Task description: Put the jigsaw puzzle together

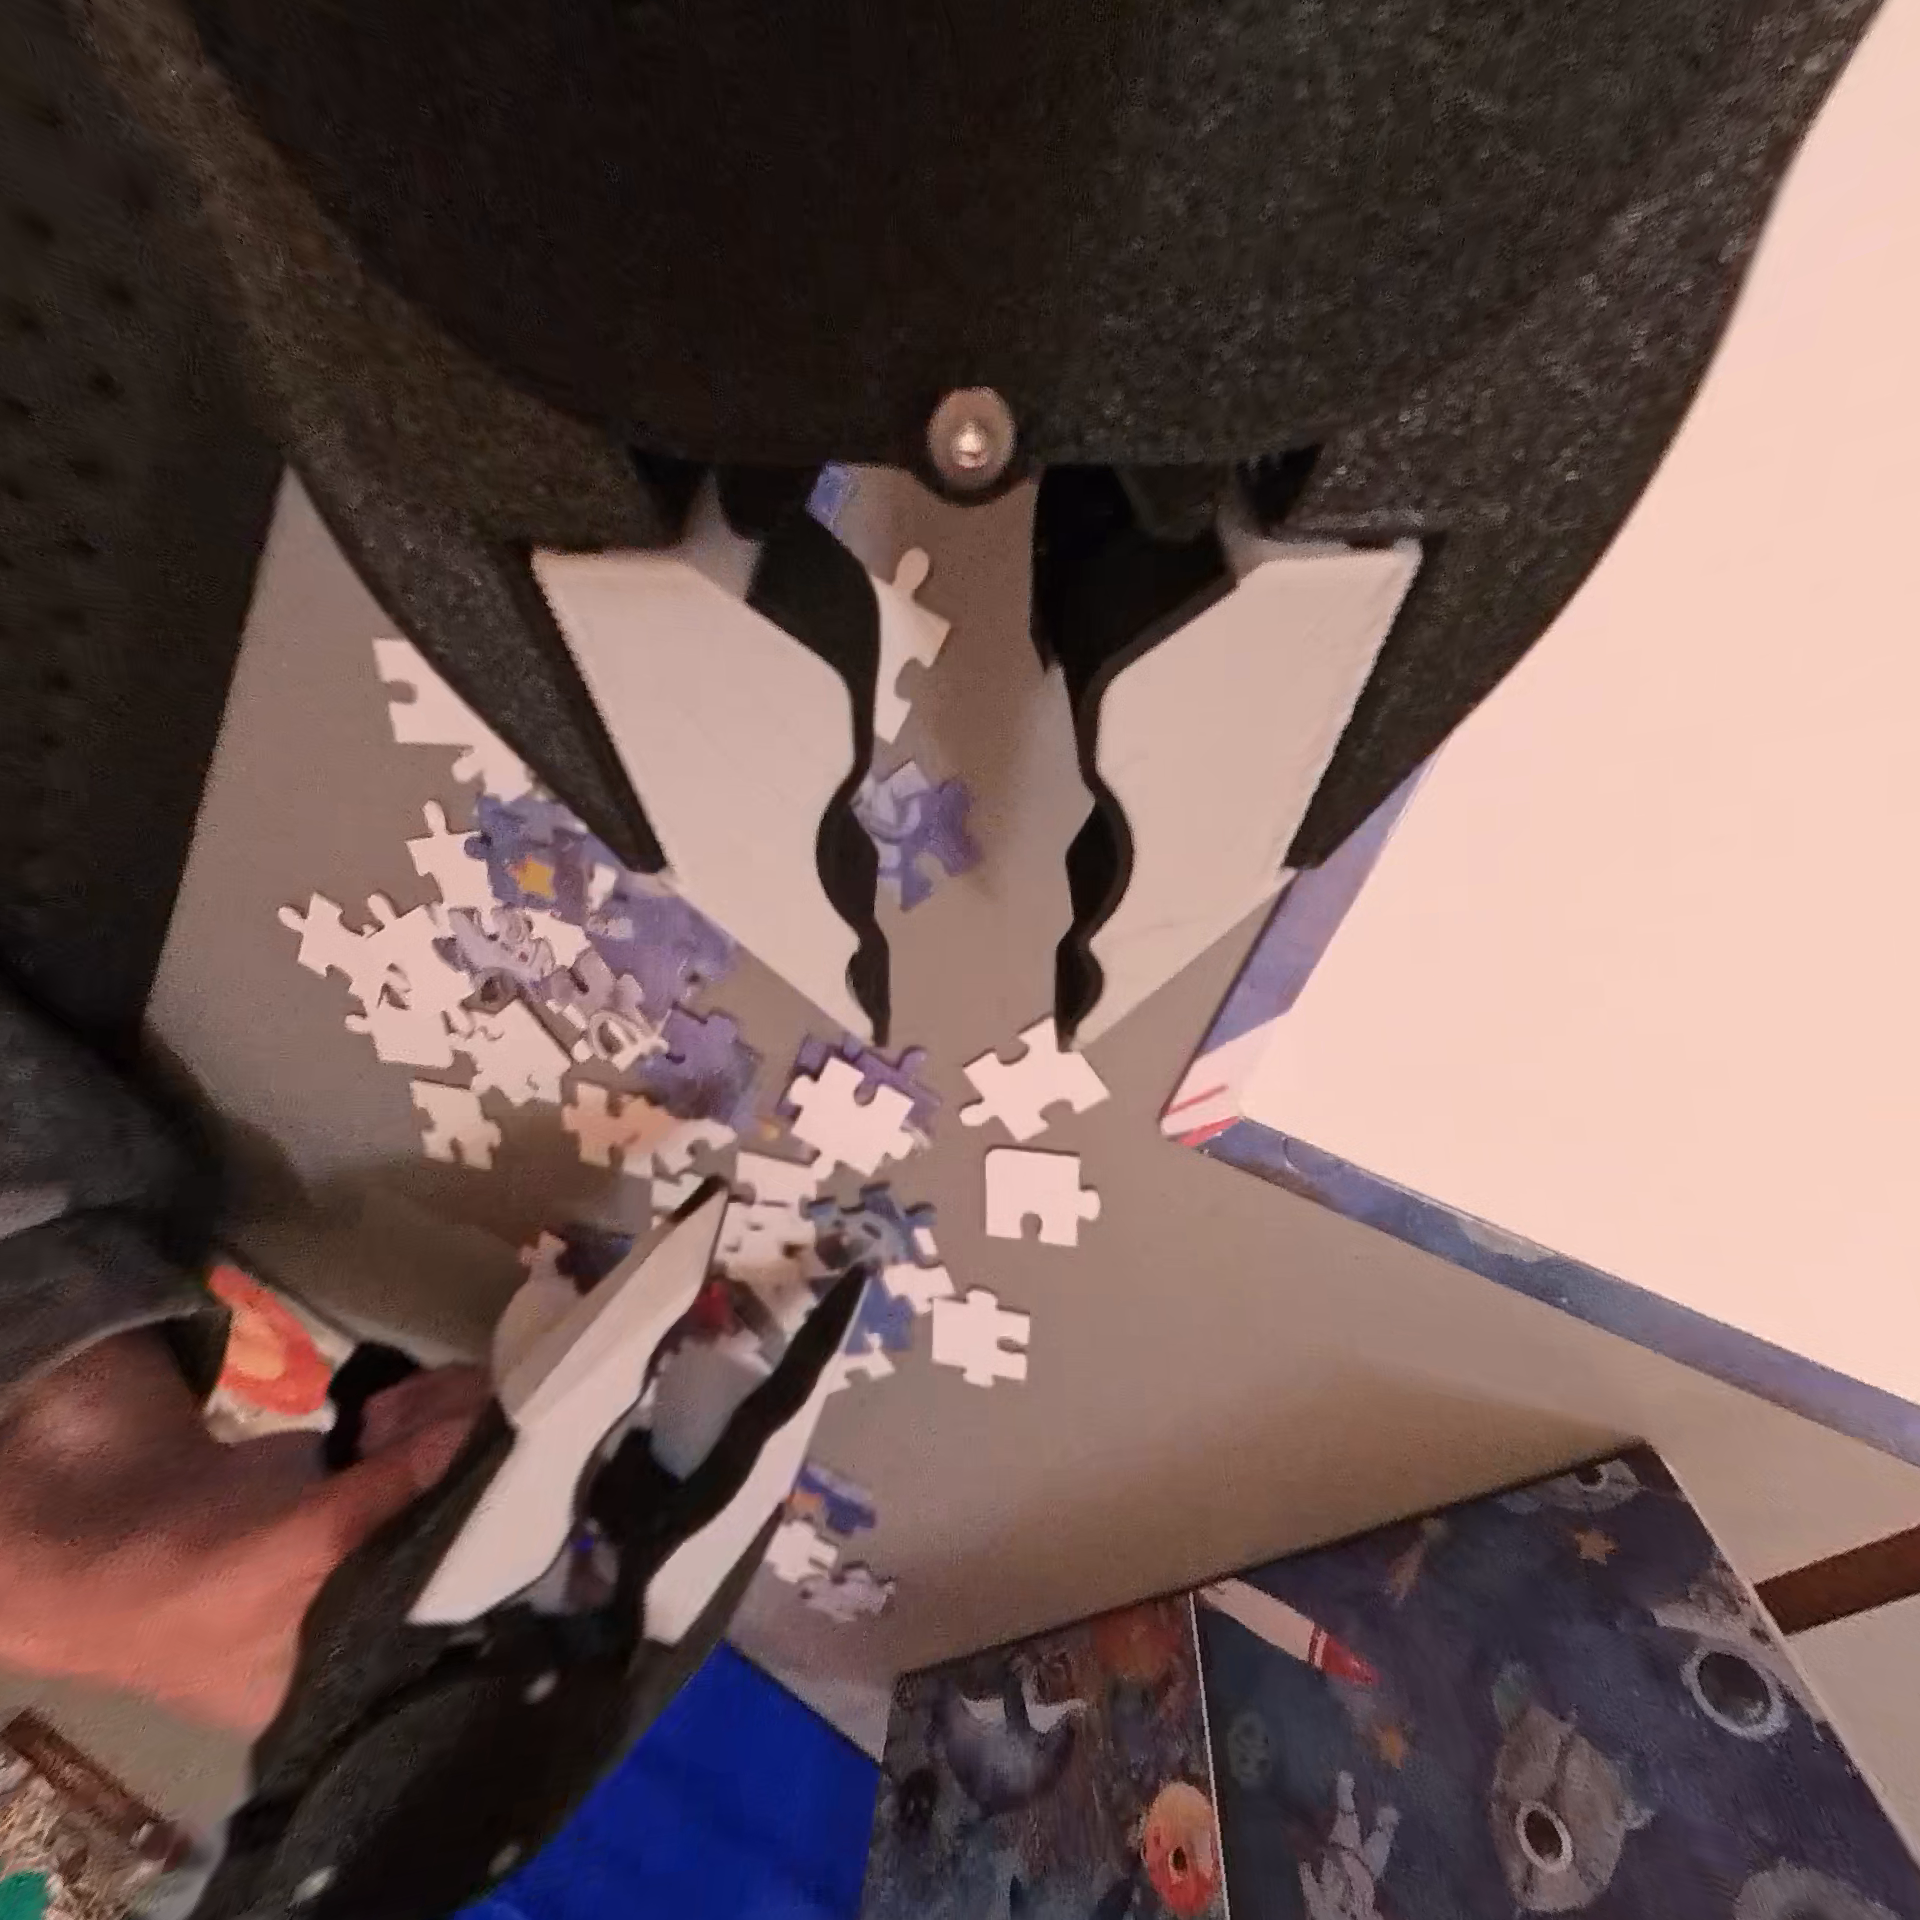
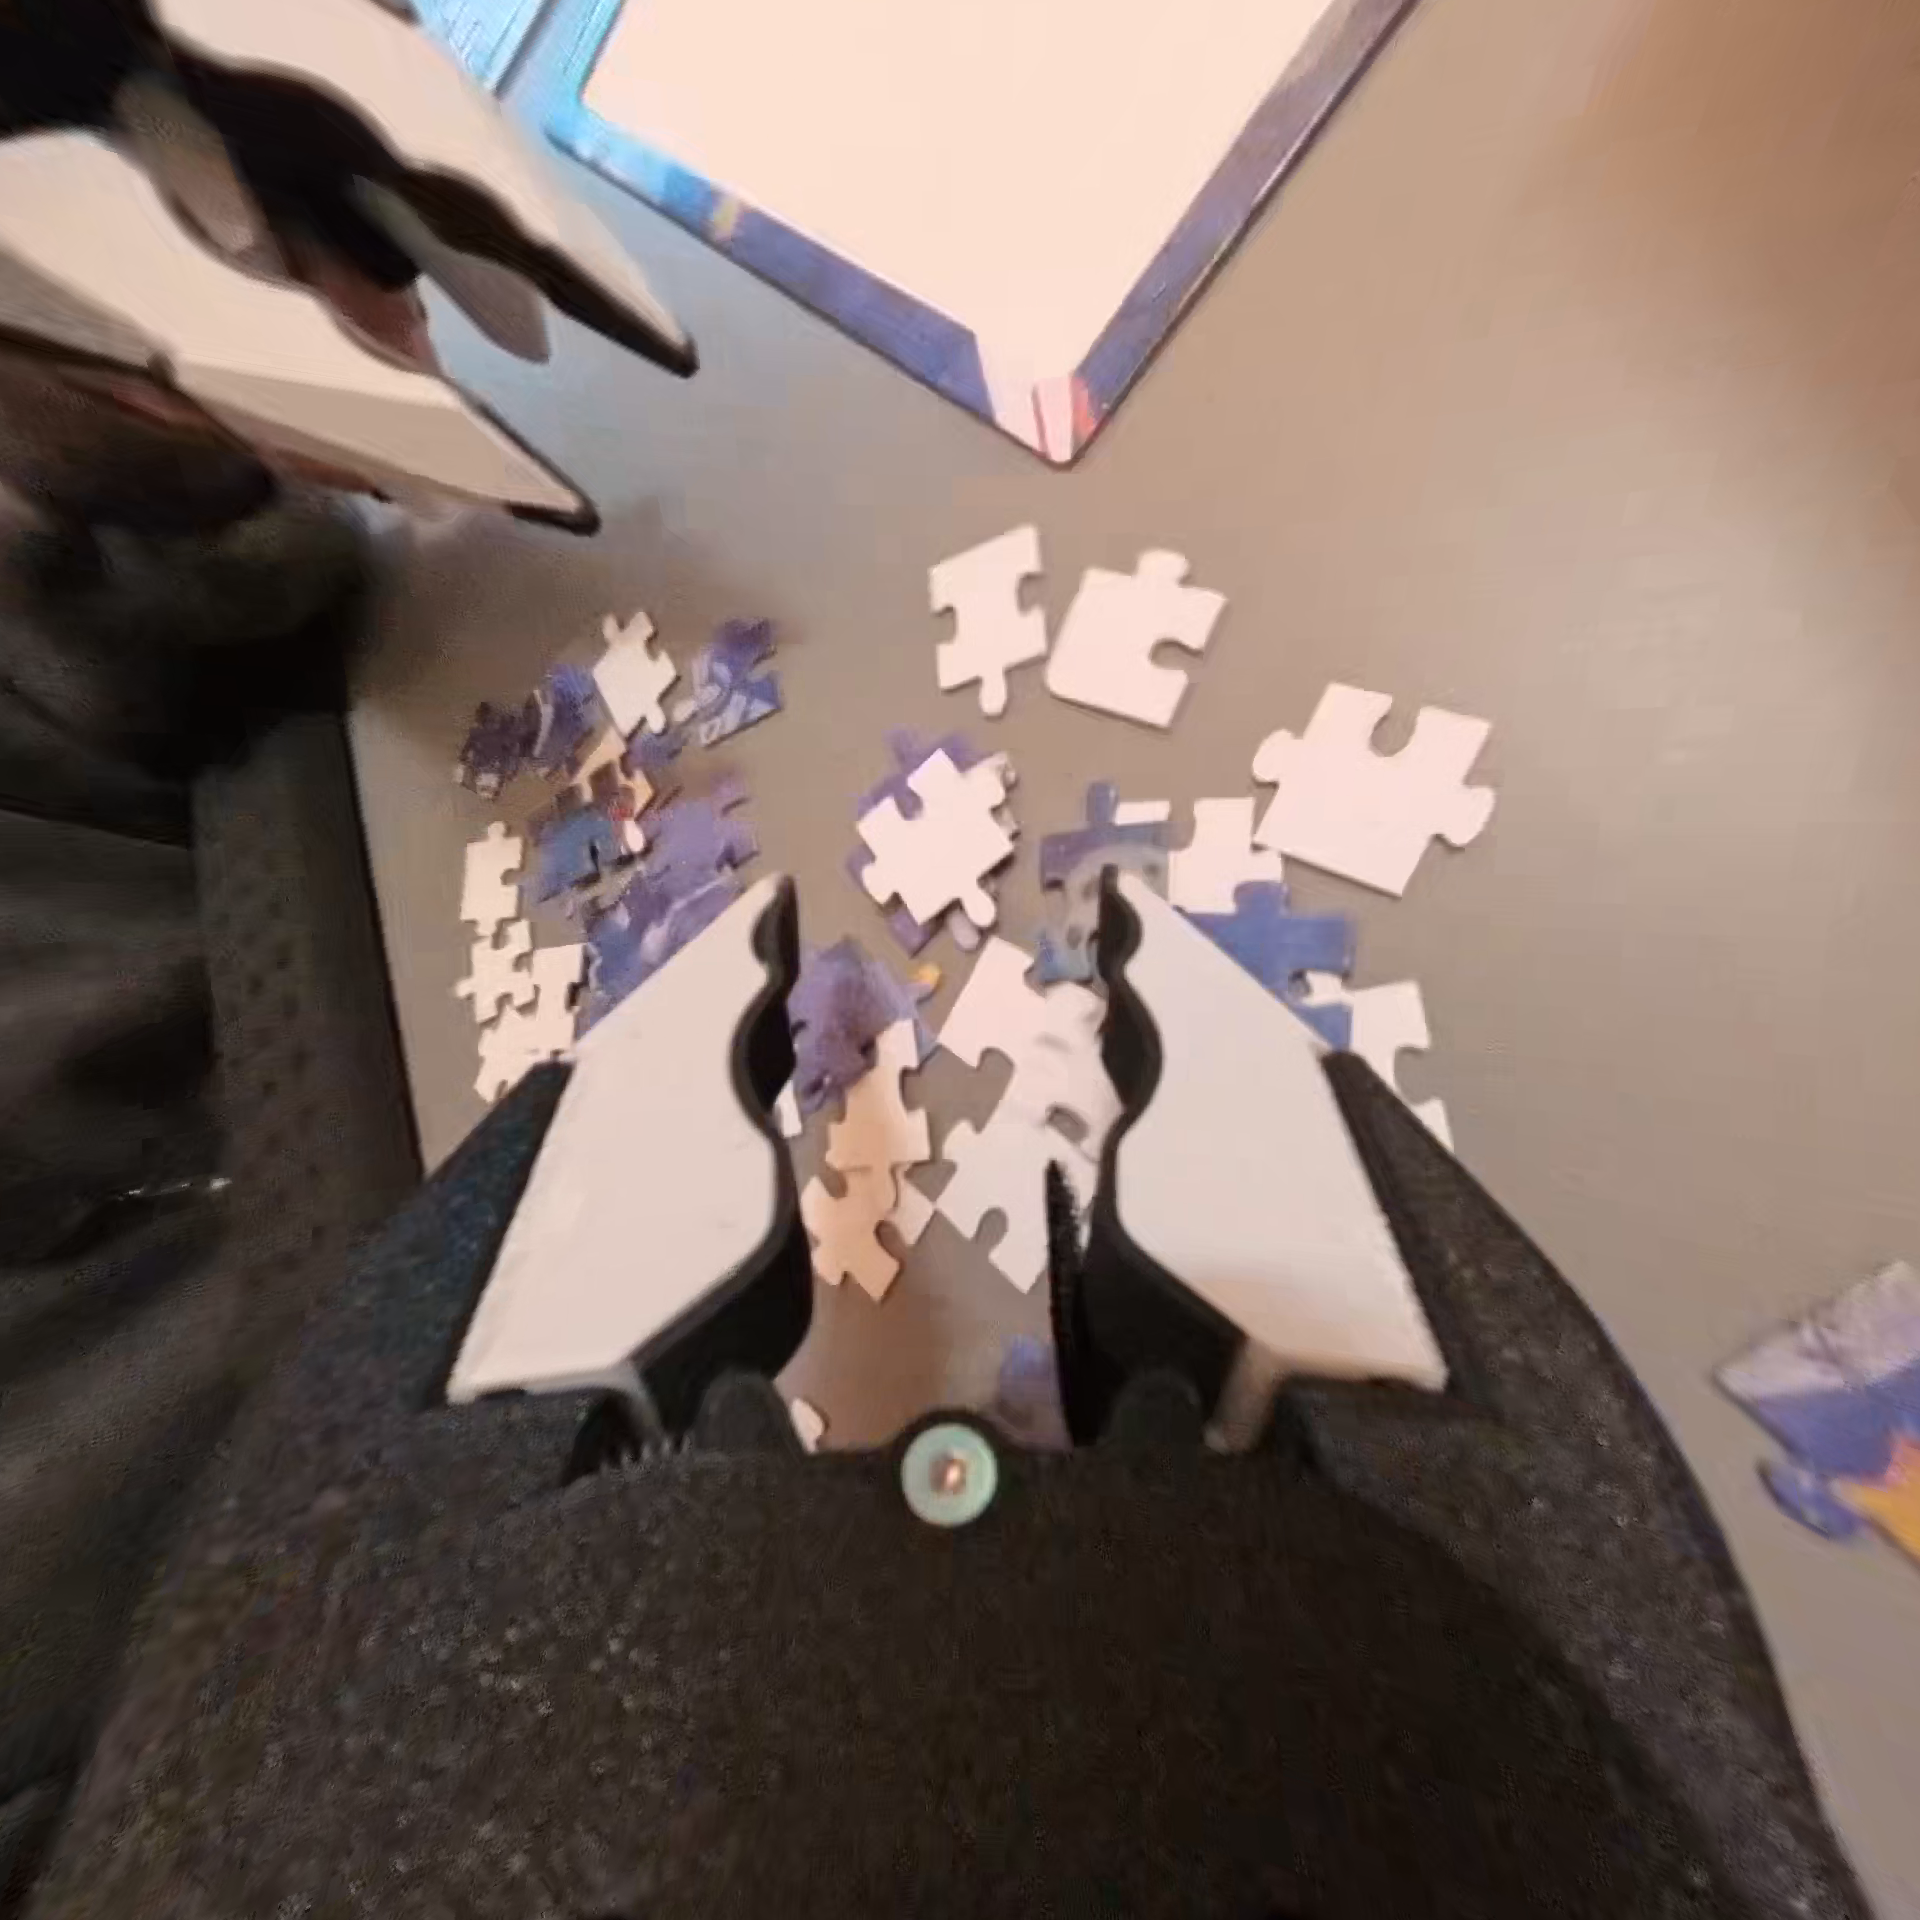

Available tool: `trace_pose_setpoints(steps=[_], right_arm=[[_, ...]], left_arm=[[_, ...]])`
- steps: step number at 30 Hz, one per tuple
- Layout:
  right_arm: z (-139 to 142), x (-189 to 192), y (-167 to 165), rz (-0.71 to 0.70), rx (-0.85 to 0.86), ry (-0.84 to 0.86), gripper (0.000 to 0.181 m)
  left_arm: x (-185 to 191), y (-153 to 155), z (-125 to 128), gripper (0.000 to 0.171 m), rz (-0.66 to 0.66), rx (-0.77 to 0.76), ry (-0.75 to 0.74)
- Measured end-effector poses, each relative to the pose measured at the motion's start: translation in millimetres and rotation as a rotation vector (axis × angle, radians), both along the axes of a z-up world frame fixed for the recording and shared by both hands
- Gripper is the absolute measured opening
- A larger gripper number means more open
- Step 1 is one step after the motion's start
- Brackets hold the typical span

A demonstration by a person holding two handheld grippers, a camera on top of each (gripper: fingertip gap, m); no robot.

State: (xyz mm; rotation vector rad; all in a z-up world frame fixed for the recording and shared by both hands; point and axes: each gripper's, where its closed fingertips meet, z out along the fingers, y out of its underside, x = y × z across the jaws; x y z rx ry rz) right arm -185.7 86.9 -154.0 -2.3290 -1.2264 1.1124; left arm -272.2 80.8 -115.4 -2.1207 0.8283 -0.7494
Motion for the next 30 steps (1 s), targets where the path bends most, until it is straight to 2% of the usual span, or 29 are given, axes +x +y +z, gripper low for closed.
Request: trace_pose_setpoints(steps=[2,4,7,9,11,14,16,17,18,20,23,24,26,27,30], right_arm=[[0.0,19.3,8.2,-0.072,0.167,-0.095,0.052],[11.8,44.6,24.9,-0.172,0.330,-0.173,0.055],[33.8,107.9,70.3,-0.541,0.555,-0.263,0.054],[32.4,140.1,88.0,-0.745,0.586,-0.266,0.055],[18.8,143.0,99.6,-0.816,0.522,-0.227,0.071],[-10.3,148.0,114.1,-0.882,0.424,-0.253,0.076],[-24.1,150.2,120.0,-0.891,0.406,-0.301,0.075],[-23.5,149.5,122.1,-0.868,0.450,-0.324,0.068],[-23.9,142.7,119.6,-0.830,0.449,-0.322,0.055],[-25.3,122.6,108.4,-0.747,0.421,-0.290,0.070],[-23.7,81.7,60.0,-0.420,0.404,-0.262,0.063],[-21.2,69.1,38.7,-0.320,0.362,-0.218,0.037],[-15.5,56.3,11.5,-0.195,0.313,-0.166,0.041],[-10.1,60.1,20.4,-0.231,0.368,-0.183,0.047],[0.2,80.6,38.3,-0.348,0.433,-0.203,0.043]], left_arm=[[-14.9,-7.6,-14.9,0.032,-0.024,0.035,0.104],[-34.0,-12.4,-27.7,0.031,-0.047,0.081,0.236],[-53.7,-13.7,-43.1,0.032,-0.049,0.097,0.375],[-56.6,-10.2,-48.9,0.032,-0.023,0.091,0.410],[-48.9,-9.2,-52.0,0.032,-0.016,0.077,0.394],[-32.1,-9.8,-53.8,0.034,-0.012,0.052,0.332],[-24.5,-7.2,-56.1,0.035,0.016,0.020,0.295],[-21.1,-8.0,-59.2,0.037,0.016,0.001,0.286],[-17.6,-7.7,-60.6,0.037,0.017,-0.006,0.272],[-10.3,-7.8,-60.3,0.038,0.014,-0.013,0.239],[-2.6,-10.6,-60.0,0.041,-0.007,-0.011,0.226],[-1.3,-11.9,-60.1,0.042,-0.017,-0.001,0.232],[-1.2,-12.4,-60.7,0.042,-0.021,0.016,0.248],[-1.2,-12.7,-60.8,0.042,-0.019,0.015,0.248],[-2.1,-12.9,-60.6,0.041,-0.023,0.013,0.248]])
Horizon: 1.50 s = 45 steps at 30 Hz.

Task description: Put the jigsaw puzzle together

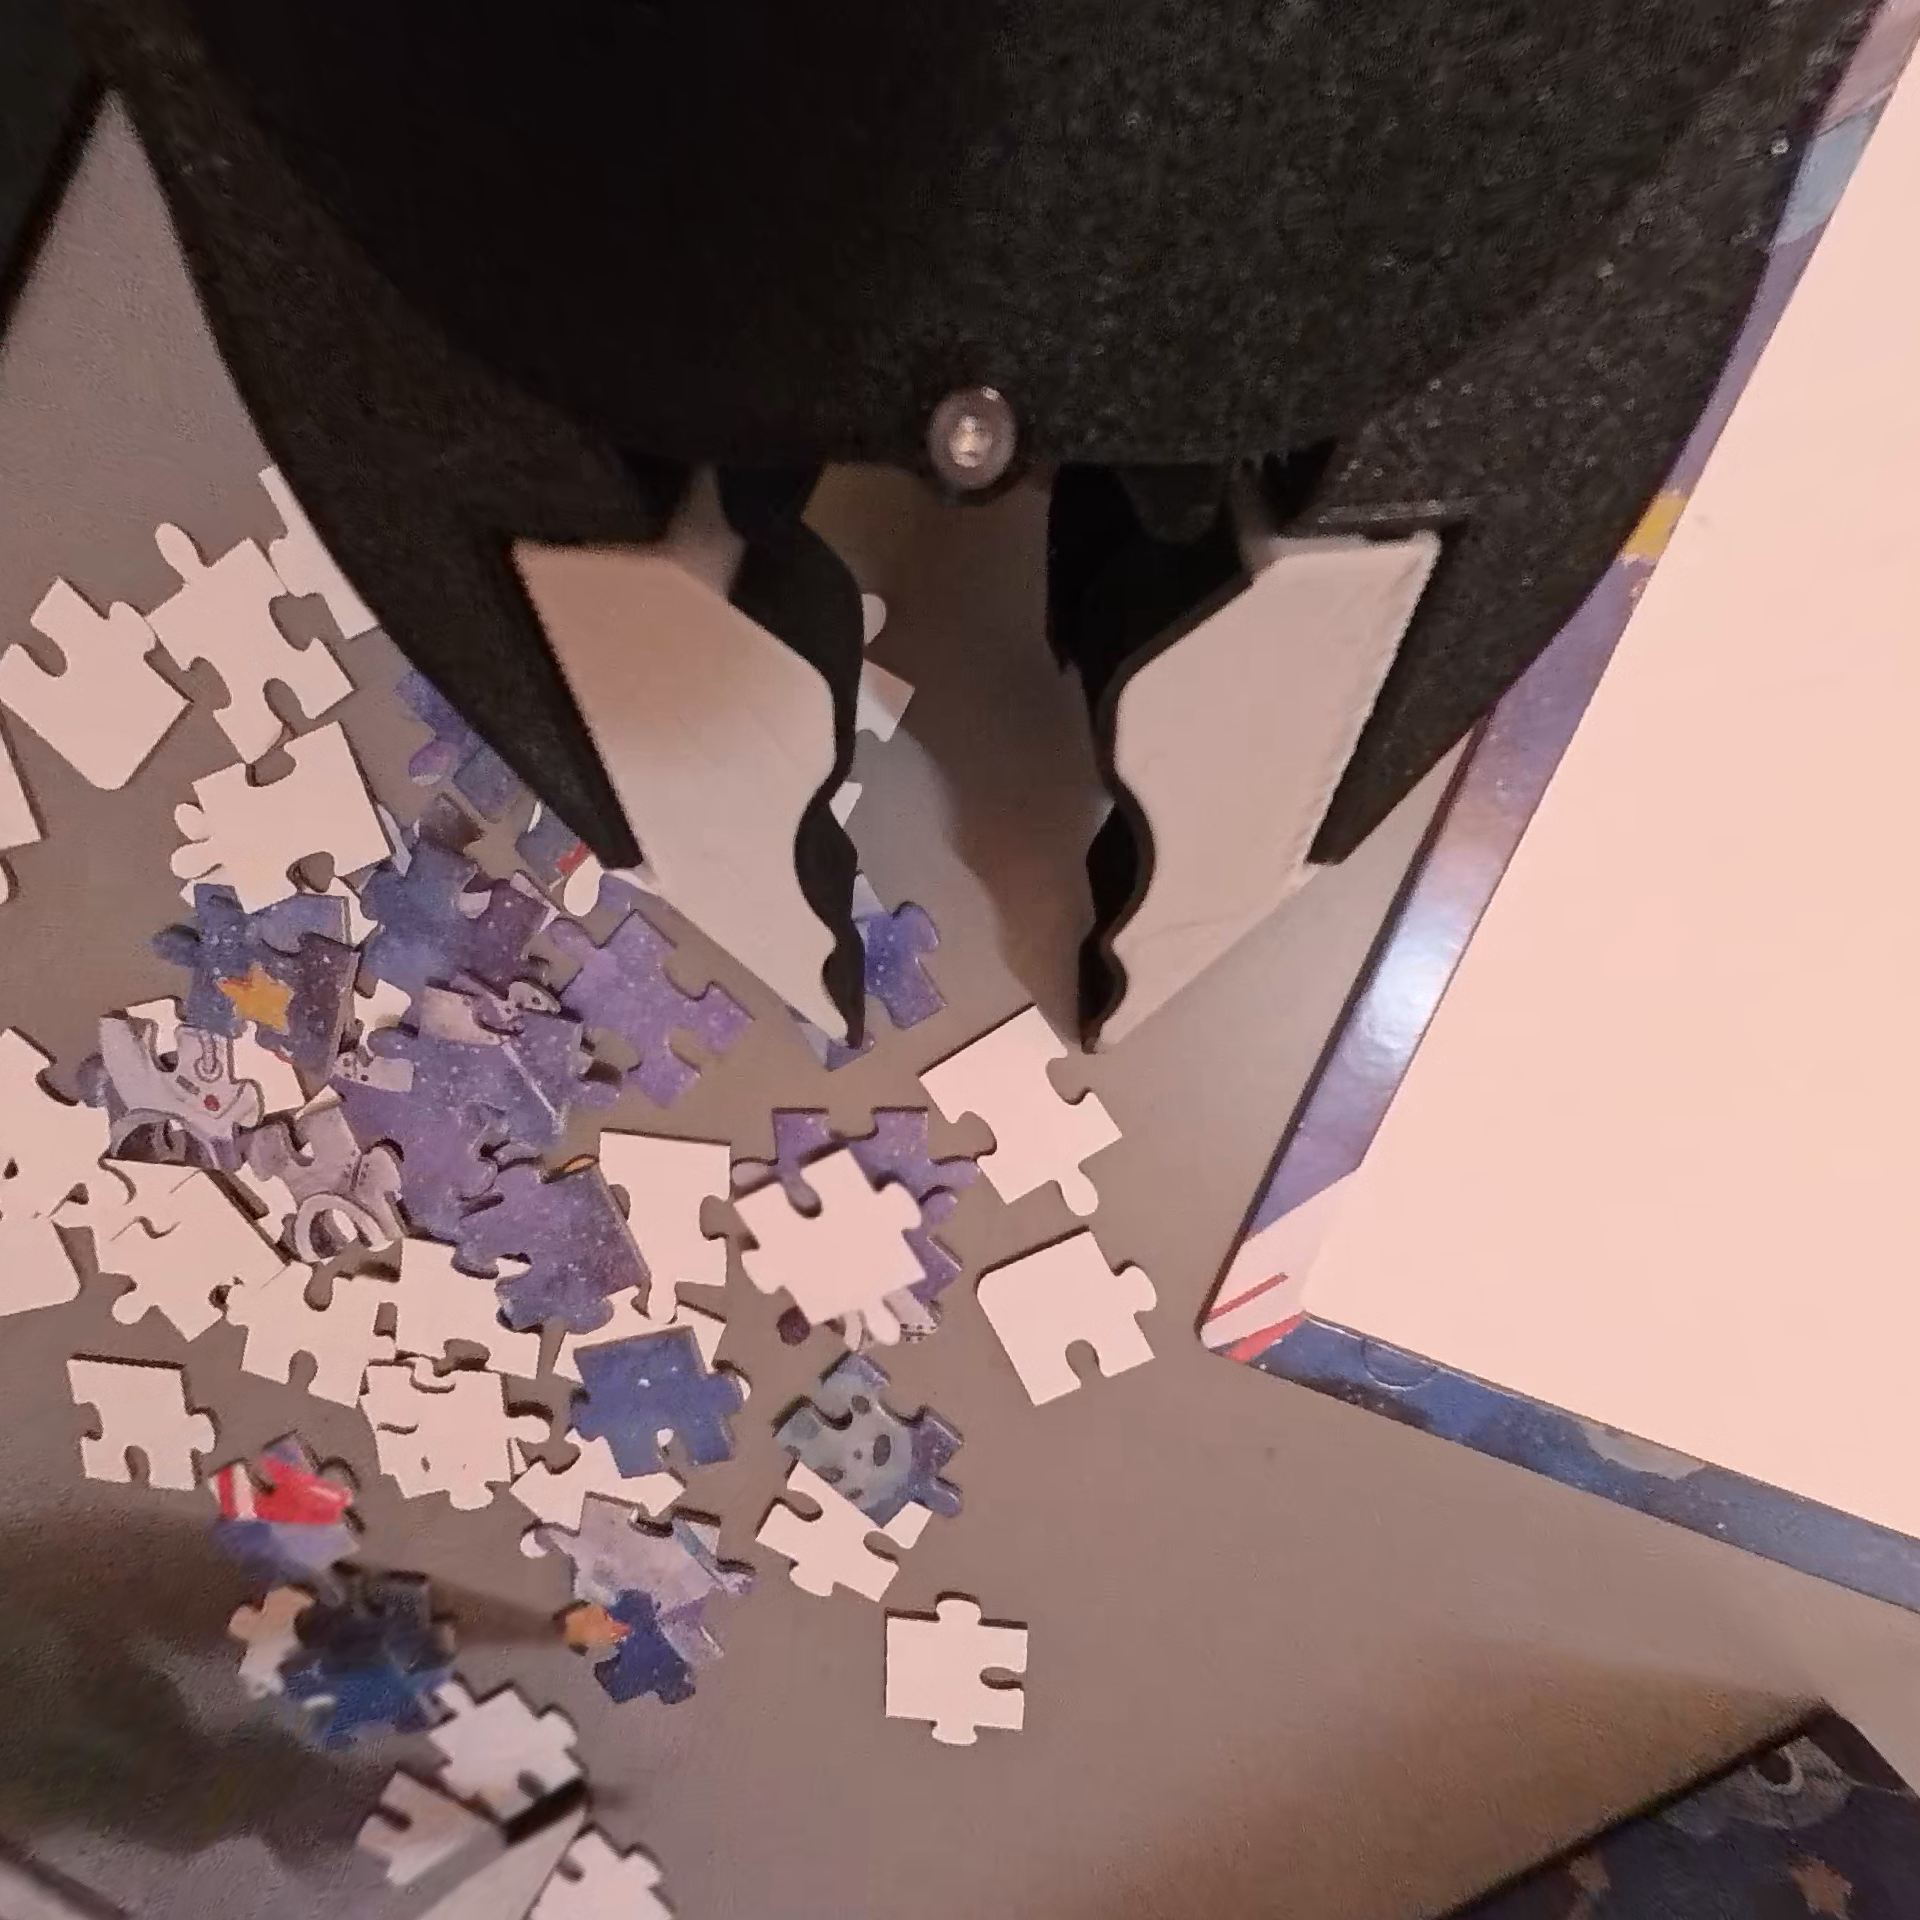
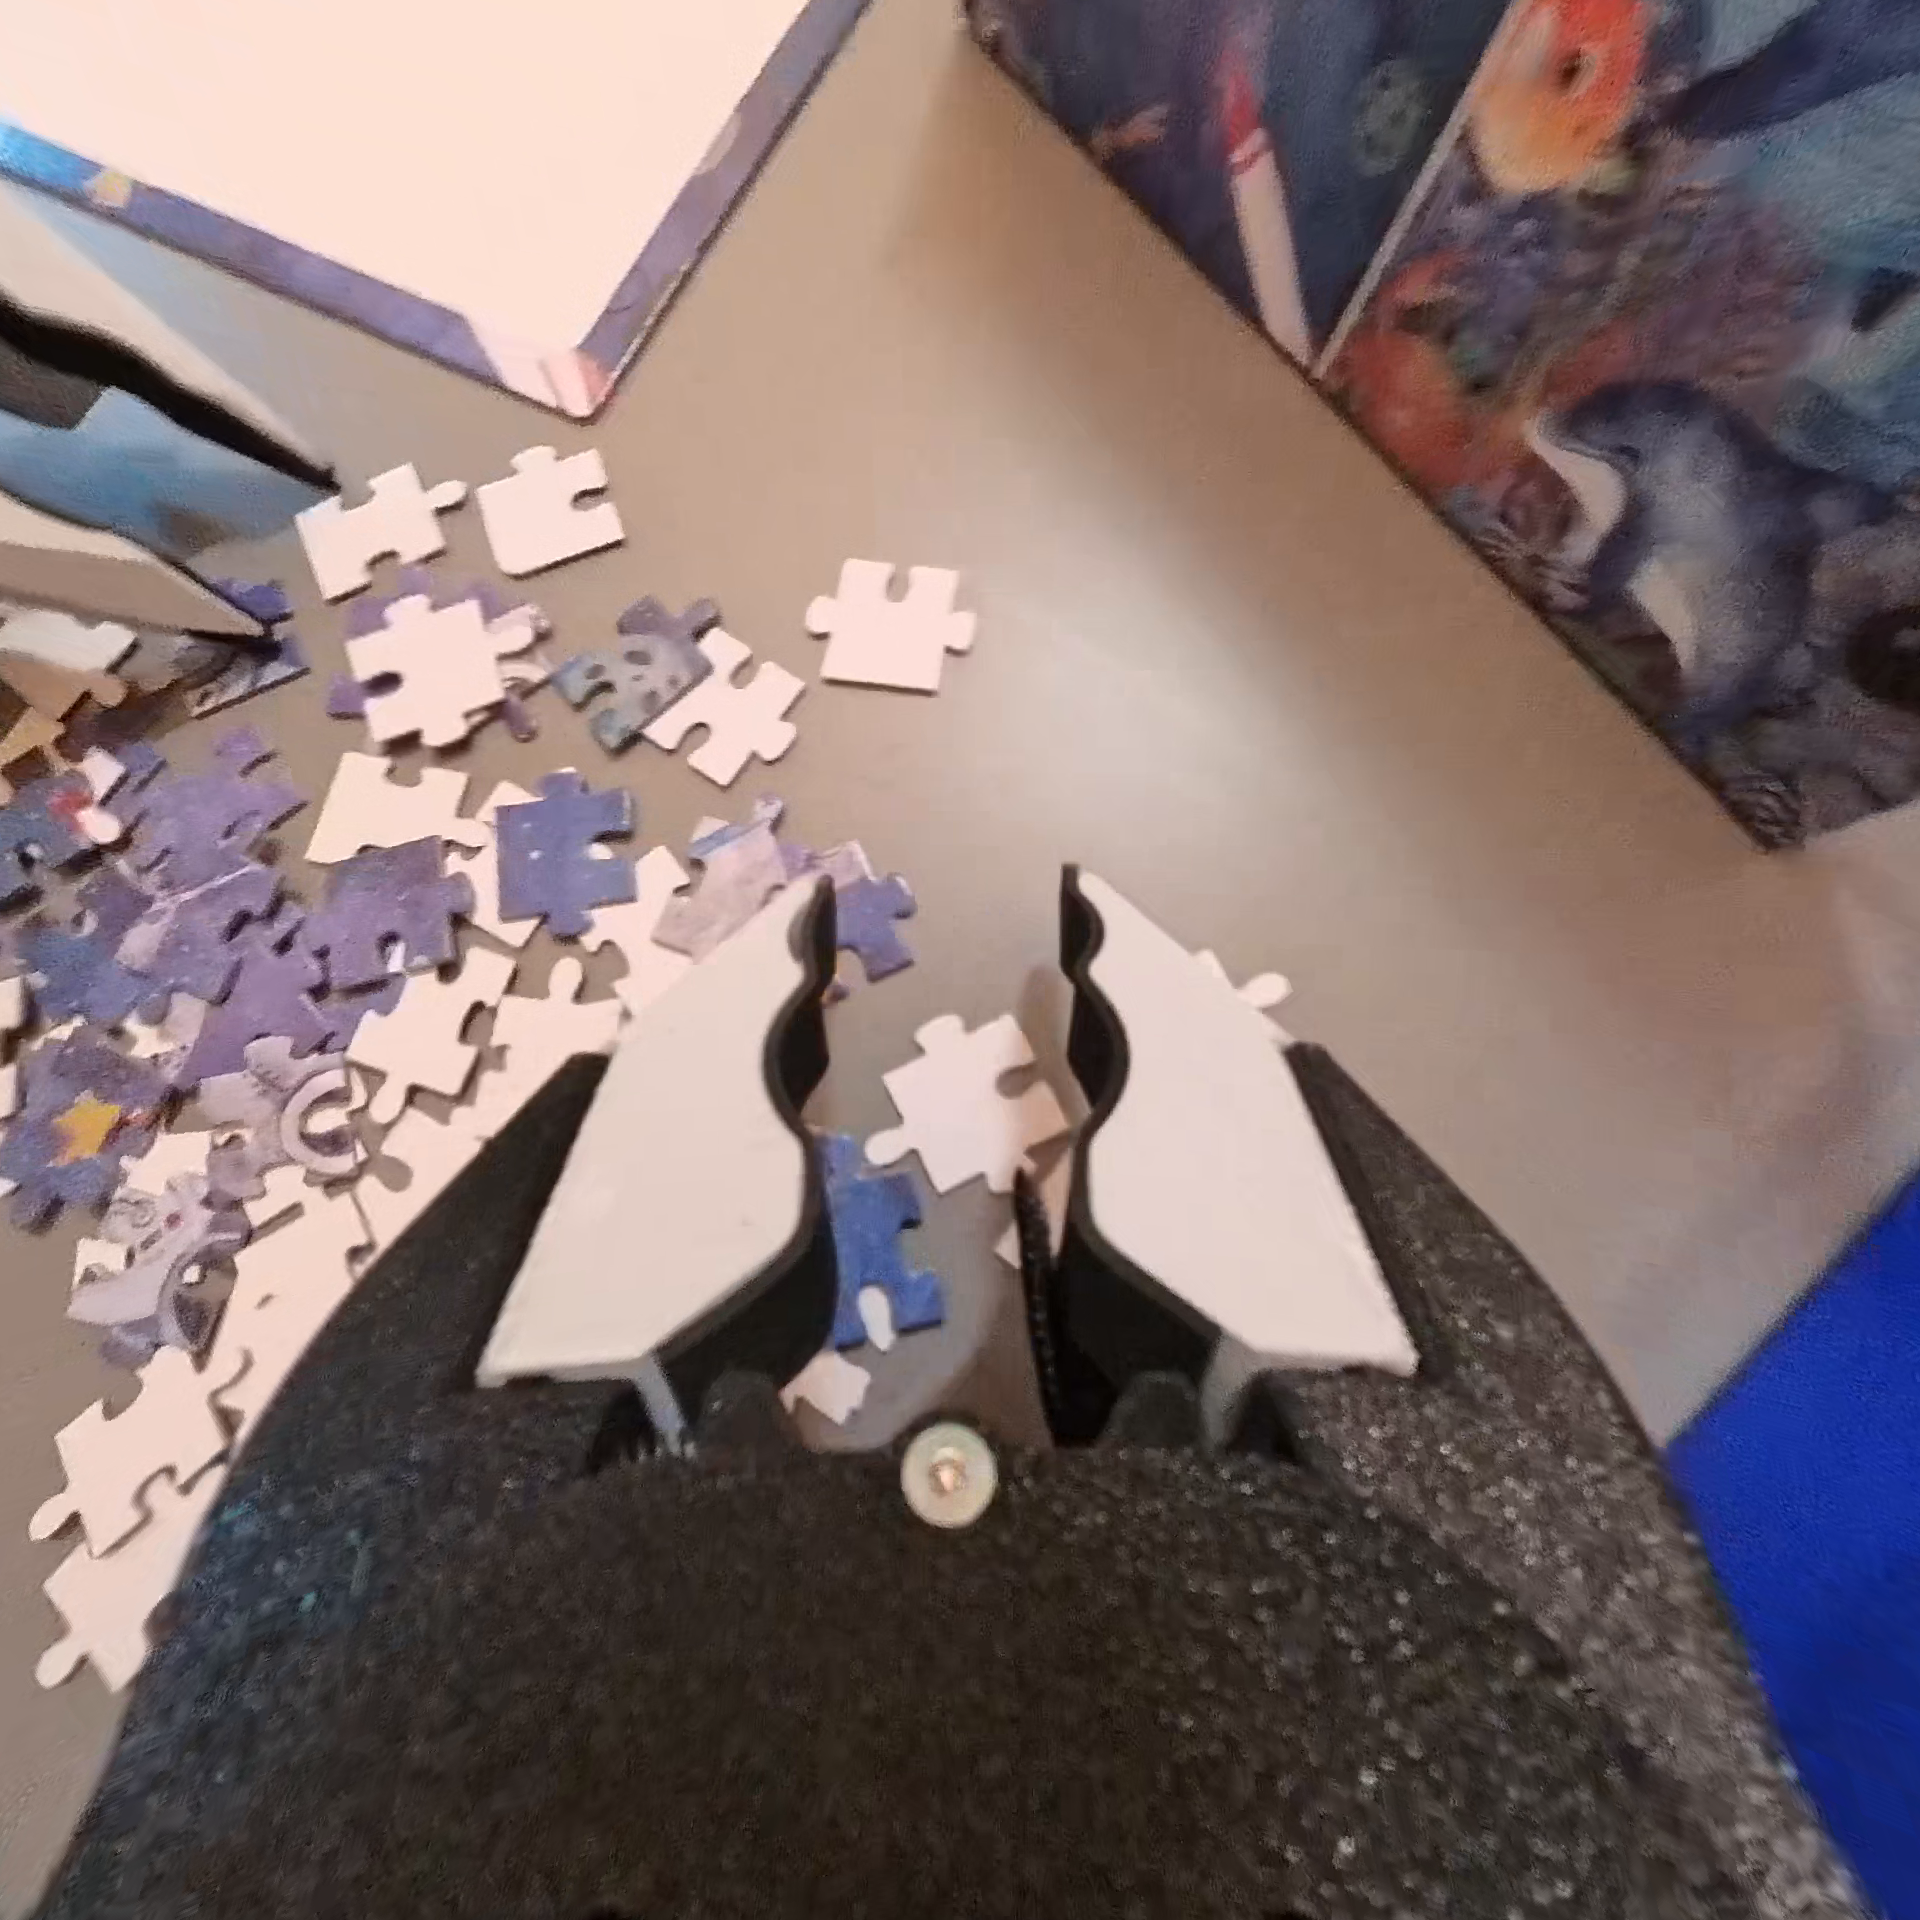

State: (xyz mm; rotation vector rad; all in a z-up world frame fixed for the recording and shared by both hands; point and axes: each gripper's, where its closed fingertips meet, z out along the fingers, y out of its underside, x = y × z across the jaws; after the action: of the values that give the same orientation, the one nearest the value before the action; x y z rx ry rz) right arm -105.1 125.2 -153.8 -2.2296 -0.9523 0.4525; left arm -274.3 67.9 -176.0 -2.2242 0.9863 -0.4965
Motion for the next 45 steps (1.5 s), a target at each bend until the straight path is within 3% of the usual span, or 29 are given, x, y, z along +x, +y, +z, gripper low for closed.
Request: trace_pose_setpoints(steps=[3,7,9,10,12,14,17,19,21,23,25,27,33,45], right_arm=[[-2.9,35.2,12.8,-0.208,0.031,-0.021,0.046],[-22.4,44.2,2.4,-0.267,-0.031,0.004,0.053],[-19.6,14.9,-11.2,-0.158,-0.091,0.105,0.030],[-18.0,-9.5,-26.5,-0.053,-0.165,0.174,0.030],[-12.1,-44.8,-54.3,0.120,-0.250,0.229,0.045],[5.9,-57.6,-72.0,0.241,-0.179,0.246,0.048],[27.1,-46.3,-109.5,0.414,-0.055,0.243,0.056],[7.6,-25.5,-129.1,0.471,0.000,0.146,0.080],[-20.2,-2.5,-141.8,0.468,-0.009,0.021,0.084],[-16.7,9.3,-149.4,0.422,0.023,0.027,0.084],[-15.1,34.0,-147.5,0.332,0.042,-0.012,0.080],[-16.6,53.3,-149.5,0.285,0.051,-0.020,0.063],[-23.1,48.7,-134.3,0.291,0.045,0.007,0.057],[-23.5,-58.2,-124.9,0.590,0.047,0.023,0.064]], left_arm=[[-2.6,-0.8,0.3,0.040,-0.004,-0.004,-0.008],[-2.3,-0.7,1.2,0.041,-0.005,-0.031,-0.039],[1.5,-2.6,1.6,0.044,-0.019,-0.035,-0.051],[4.3,-5.1,2.0,0.044,-0.036,-0.038,-0.055],[6.9,-12.6,6.3,0.046,-0.091,-0.029,-0.058],[1.0,-20.8,26.7,0.046,-0.141,0.026,-0.114],[-22.4,-61.0,42.8,0.050,-0.302,0.043,-0.131],[-40.4,-87.4,30.7,0.064,-0.390,0.004,-0.077],[-52.4,-106.7,17.6,0.065,-0.434,-0.061,-0.061],[-65.1,-113.1,6.2,0.070,-0.433,-0.099,-0.036],[-74.6,-108.3,4.7,0.064,-0.405,-0.083,-0.033],[-75.6,-104.9,3.6,0.054,-0.401,-0.071,-0.028],[-38.5,-88.4,0.9,0.047,-0.431,0.009,-0.018],[54.7,-81.7,0.7,0.049,-0.506,0.035,-0.033]])
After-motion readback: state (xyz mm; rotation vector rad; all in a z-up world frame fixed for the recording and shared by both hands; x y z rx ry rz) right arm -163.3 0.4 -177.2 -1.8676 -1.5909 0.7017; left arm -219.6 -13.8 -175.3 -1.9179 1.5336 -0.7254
